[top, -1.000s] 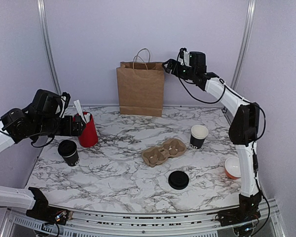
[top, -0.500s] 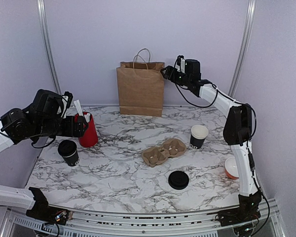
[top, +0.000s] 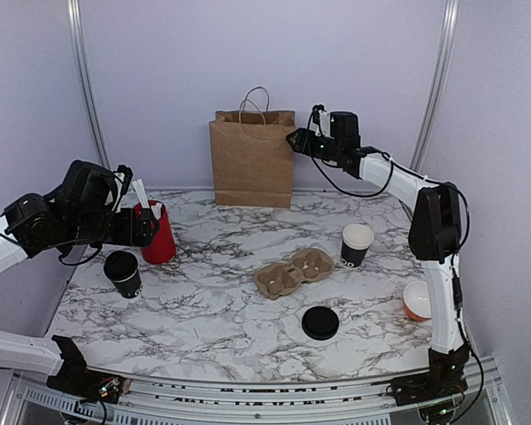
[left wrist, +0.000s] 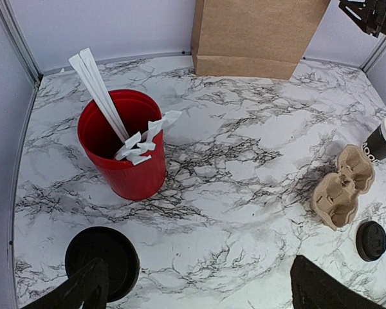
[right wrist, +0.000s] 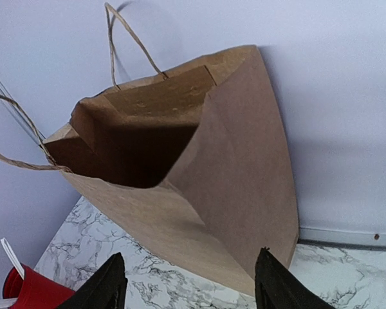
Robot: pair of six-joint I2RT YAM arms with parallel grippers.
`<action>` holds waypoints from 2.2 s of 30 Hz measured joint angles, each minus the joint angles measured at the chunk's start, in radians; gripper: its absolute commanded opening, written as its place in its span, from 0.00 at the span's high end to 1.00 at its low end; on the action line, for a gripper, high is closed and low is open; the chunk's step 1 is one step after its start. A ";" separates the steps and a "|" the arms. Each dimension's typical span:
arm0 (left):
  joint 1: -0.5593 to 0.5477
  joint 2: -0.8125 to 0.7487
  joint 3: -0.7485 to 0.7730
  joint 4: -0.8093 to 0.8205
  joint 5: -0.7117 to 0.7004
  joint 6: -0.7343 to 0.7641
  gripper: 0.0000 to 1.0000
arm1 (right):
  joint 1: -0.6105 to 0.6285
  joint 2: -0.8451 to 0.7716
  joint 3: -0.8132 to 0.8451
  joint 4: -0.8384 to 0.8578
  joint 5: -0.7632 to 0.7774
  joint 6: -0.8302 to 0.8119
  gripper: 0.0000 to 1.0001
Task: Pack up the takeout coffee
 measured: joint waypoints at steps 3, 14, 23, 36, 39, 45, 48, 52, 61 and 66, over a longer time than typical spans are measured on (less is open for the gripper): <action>0.000 -0.001 0.000 0.000 0.000 0.000 0.01 | -0.004 0.000 0.000 0.027 -0.008 -0.046 0.38; -0.003 -0.031 0.000 0.000 -0.001 -0.012 0.01 | -0.031 0.068 0.032 0.149 -0.158 -0.223 0.49; -0.003 -0.046 0.000 -0.001 -0.001 -0.023 0.01 | -0.032 0.148 0.055 0.207 -0.198 -0.300 0.69; -0.003 -0.048 0.000 -0.001 -0.008 -0.027 0.01 | -0.028 0.158 0.090 0.294 -0.278 -0.273 1.00; -0.003 -0.042 0.000 -0.001 -0.008 -0.027 0.01 | -0.024 0.158 0.089 0.296 -0.288 -0.273 1.00; -0.003 -0.019 0.000 0.000 -0.008 -0.027 0.01 | 0.000 0.148 0.051 0.299 -0.288 -0.286 0.94; -0.003 -0.008 0.000 0.000 -0.006 -0.027 0.01 | 0.022 0.136 0.004 0.296 -0.266 -0.311 0.78; -0.003 -0.001 0.000 0.001 0.000 -0.027 0.01 | 0.035 0.135 -0.019 0.289 -0.232 -0.342 0.67; -0.003 0.003 0.004 0.003 0.009 -0.031 0.01 | 0.039 0.168 0.055 0.295 -0.167 -0.383 0.61; -0.003 0.003 0.015 0.008 0.011 -0.038 0.01 | 0.044 0.202 0.074 0.330 -0.154 -0.390 0.61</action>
